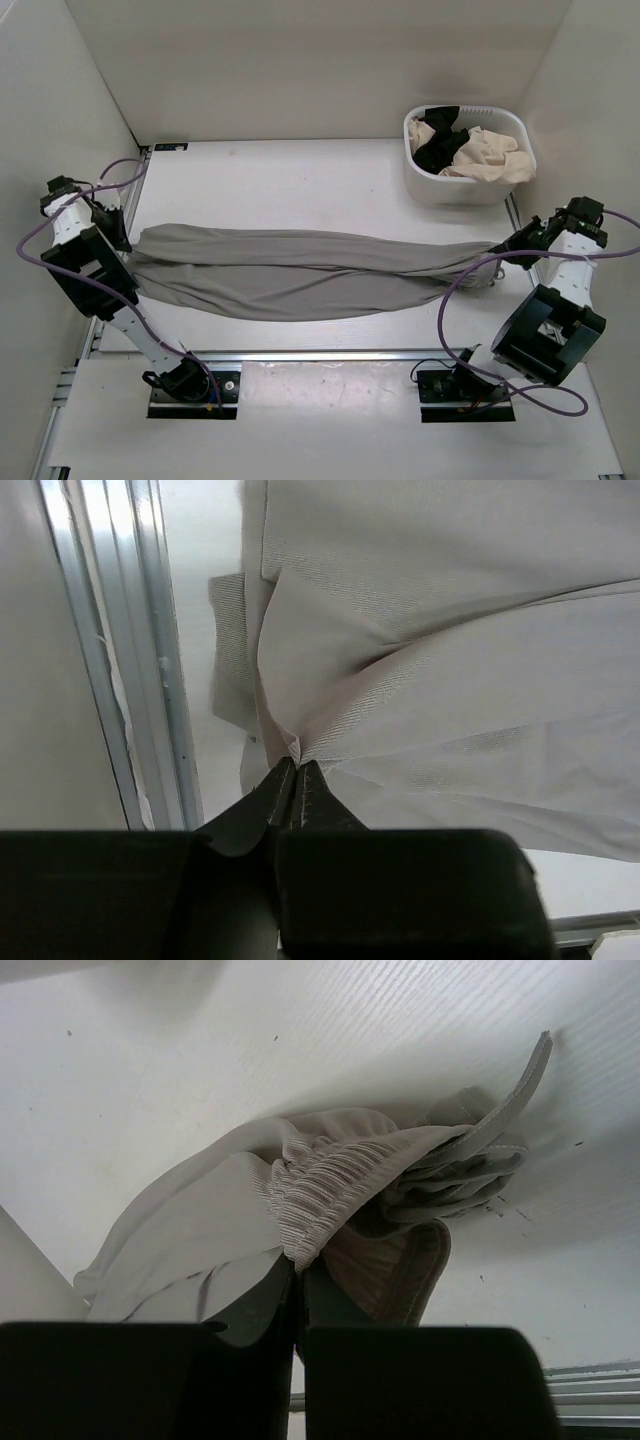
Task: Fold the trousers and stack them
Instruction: Flatten the trousers out
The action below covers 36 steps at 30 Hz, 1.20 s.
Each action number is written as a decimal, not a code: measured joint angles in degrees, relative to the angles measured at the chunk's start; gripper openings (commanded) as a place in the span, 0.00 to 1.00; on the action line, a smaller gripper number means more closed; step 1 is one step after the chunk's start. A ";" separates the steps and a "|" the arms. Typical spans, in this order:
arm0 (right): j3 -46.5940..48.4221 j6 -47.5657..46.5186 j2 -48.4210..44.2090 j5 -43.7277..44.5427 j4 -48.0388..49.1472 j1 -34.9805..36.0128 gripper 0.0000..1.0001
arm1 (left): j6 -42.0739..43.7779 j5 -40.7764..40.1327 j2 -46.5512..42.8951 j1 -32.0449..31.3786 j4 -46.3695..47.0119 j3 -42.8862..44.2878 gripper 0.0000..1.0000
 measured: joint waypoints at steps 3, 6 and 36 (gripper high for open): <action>0.00 -0.48 -0.17 -0.94 0.31 0.00 0.00 | -0.02 -0.50 1.88 0.20 0.00 -0.15 0.14; 0.02 -0.44 -0.79 -1.68 0.50 0.00 0.00 | -0.04 -0.66 2.21 0.20 -0.04 0.33 0.14; 2.84 5.29 6.16 24.37 -11.98 16.15 0.47 | 0.55 -8.15 -4.63 -3.19 0.90 -8.41 0.53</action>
